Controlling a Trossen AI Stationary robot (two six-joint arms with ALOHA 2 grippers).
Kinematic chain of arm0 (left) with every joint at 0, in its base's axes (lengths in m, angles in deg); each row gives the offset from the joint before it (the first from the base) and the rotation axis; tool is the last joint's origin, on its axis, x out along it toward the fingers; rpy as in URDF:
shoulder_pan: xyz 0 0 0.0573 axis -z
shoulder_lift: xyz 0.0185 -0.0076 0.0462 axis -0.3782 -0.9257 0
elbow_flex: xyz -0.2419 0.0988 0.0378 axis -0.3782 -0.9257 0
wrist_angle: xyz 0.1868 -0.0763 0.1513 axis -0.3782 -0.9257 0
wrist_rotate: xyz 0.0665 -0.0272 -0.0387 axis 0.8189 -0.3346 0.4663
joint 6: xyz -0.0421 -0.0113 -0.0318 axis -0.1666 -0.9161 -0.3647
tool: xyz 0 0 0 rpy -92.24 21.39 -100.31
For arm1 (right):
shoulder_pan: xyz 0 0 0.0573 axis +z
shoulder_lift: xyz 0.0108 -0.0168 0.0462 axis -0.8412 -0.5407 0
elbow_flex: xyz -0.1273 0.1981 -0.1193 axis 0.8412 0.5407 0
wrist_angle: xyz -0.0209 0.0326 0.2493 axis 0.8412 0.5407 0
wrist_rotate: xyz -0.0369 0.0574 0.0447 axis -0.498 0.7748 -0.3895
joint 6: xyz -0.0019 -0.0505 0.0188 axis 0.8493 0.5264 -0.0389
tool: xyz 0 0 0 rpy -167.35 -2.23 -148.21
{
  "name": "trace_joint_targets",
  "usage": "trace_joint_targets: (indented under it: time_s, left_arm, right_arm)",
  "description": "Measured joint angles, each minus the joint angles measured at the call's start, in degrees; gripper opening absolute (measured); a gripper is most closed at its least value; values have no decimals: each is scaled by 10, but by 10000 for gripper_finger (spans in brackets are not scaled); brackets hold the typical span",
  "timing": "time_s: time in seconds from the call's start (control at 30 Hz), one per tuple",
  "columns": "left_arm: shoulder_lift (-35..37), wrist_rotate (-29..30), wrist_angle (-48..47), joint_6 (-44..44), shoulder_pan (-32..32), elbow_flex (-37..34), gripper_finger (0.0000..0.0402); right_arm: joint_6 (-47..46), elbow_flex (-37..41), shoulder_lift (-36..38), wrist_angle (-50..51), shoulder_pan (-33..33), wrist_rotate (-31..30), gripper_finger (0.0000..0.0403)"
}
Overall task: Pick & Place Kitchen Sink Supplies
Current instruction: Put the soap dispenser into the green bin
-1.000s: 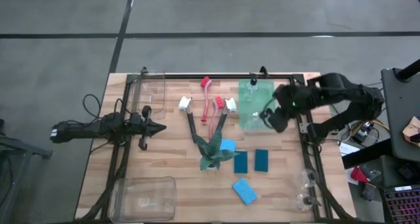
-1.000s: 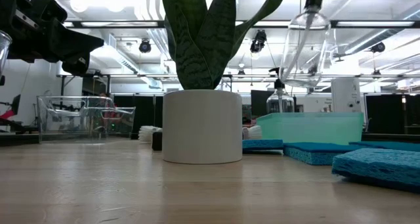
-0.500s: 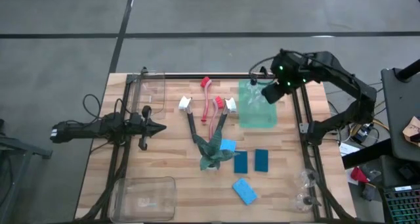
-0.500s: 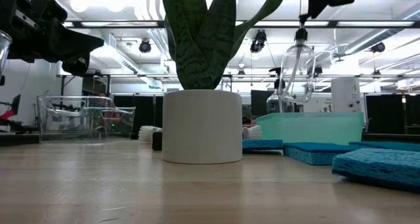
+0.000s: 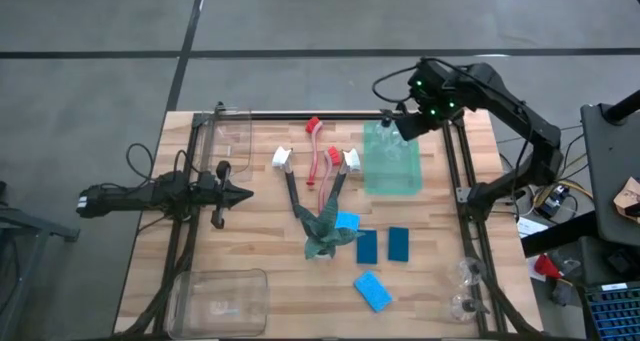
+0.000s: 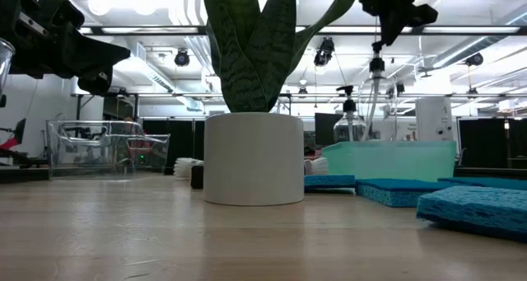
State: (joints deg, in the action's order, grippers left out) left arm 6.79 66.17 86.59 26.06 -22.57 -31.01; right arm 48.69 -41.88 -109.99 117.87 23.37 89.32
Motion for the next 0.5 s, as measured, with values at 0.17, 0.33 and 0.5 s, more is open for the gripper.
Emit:
trace_joint_targets:
  time_s: [0.17,0.33,0.5]
  left_arm:
    - [0,0,0,0,0,0,0]
    - [0,0,0,0,0,0,0]
    - [0,0,0,0,0,0,0]
  right_arm:
    - [7,13,-14,0,-26,1,28]
    - [29,53,-22,-1,-43,4,28]
    - [50,93,-21,-24,-65,0,28]
